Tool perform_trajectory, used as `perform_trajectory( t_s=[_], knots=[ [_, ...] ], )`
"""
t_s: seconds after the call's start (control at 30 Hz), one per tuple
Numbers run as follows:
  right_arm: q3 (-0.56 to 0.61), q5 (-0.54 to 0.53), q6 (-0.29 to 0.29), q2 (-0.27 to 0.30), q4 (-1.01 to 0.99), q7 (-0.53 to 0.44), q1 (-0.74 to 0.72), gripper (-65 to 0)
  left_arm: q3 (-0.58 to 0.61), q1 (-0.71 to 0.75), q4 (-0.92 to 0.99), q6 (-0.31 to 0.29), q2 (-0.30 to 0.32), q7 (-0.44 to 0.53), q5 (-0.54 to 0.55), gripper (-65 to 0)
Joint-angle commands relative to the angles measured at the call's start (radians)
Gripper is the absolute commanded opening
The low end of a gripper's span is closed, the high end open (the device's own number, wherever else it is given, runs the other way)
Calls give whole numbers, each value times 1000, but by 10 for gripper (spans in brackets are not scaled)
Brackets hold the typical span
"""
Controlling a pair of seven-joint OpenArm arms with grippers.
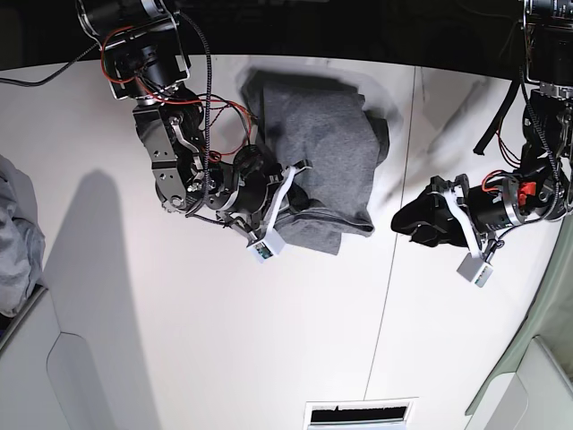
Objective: Layout the t-shirt on the table in an organized manner, then fold the t-shirt properly
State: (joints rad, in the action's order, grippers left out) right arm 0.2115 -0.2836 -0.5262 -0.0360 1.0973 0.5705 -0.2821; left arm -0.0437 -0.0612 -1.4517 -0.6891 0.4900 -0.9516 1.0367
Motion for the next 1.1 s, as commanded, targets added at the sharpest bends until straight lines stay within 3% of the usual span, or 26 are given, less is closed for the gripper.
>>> perform_trajectory(
  t_s=[0.0, 0.07, 0.17, 0.37, 0.43, 0.6, 0.8, 1.07],
  knots=[
    [0, -23, -4, -8, 42, -10, -22, -650, -3, -5, -15, -9, 11, -12, 87, -261],
    [0, -40, -4, -8, 93, -6, -22, -650, -3, 27, -20, -9, 7, -48, 197, -261],
    [0, -65, -4, -9, 180, -1, -22, -650, -3, 91, -53, -9, -3, -51, 211, -275],
    [1, -35, -5, -53, 229, 5, -31, -650, -1, 185, -97, -9, -51, -46, 183, -570],
    [10, 19, -5, -76, 198, 2, -31, -650, 1, 204, -97, -9, -74, -7, 126, -614],
    [33, 136, -3, -80, 17, -96, -80, -650, 20, 216, -55, -9, -96, 104, -44, -618],
    [33, 171, -1, -79, -266, -127, -182, -650, 99, 216, 57, -9, -96, 146, -91, -618],
    [31, 101, -1, -78, -120, -99, -179, -650, 108, 163, 10, -9, -79, 183, -127, -618]
  ],
)
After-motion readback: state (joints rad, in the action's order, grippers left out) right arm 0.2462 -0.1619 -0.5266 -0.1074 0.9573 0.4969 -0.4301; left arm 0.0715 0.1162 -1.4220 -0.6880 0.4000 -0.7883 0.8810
